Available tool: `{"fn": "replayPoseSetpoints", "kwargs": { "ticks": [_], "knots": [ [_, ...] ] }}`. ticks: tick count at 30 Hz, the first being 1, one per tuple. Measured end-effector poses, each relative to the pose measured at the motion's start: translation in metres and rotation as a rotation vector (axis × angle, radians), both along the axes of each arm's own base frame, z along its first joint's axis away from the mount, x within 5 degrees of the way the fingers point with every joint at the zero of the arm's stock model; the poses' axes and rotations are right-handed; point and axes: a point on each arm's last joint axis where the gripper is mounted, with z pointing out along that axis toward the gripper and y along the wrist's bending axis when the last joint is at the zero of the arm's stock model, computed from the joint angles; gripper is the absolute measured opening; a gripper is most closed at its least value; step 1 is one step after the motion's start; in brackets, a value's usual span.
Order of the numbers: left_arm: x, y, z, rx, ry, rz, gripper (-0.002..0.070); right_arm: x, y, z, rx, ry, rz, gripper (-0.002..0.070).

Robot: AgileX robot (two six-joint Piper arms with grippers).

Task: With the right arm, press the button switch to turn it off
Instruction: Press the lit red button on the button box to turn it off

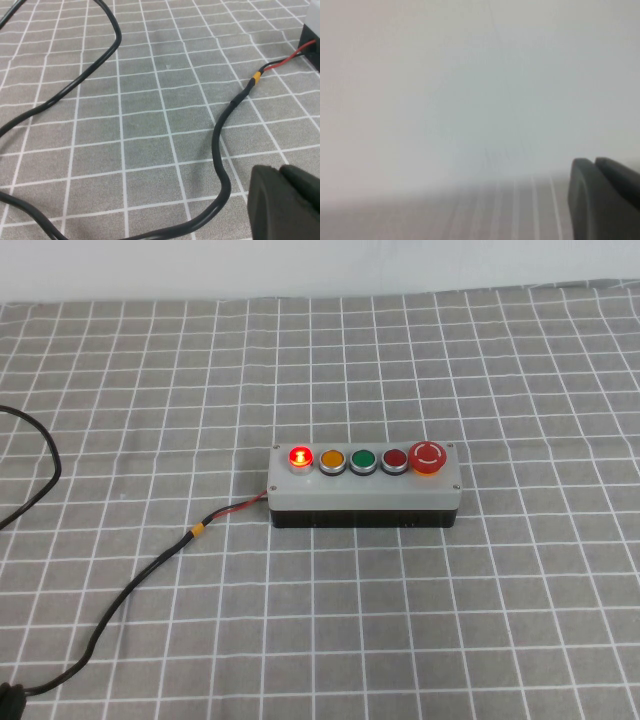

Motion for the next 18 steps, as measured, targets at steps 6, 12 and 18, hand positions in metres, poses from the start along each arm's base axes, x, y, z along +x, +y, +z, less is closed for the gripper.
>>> {"fn": "replayPoseSetpoints", "kwargs": {
  "ticks": [6, 12, 18],
  "knots": [
    [0.000, 0.000, 0.000, 0.000, 0.000, 0.000, -0.0003, 0.056, 0.009, -0.017, -0.163, 0.247, 0.028, -0.0016],
    [0.000, 0.000, 0.000, 0.002, 0.000, 0.000, -0.0003, 0.085, 0.026, -0.027, -0.119, 0.329, 0.187, -0.0016],
    [0.000, 0.000, 0.000, 0.002, 0.000, 0.000, -0.0003, 0.121, 0.053, -0.030, -0.296, 0.392, 0.489, -0.0016]
  ]
}}
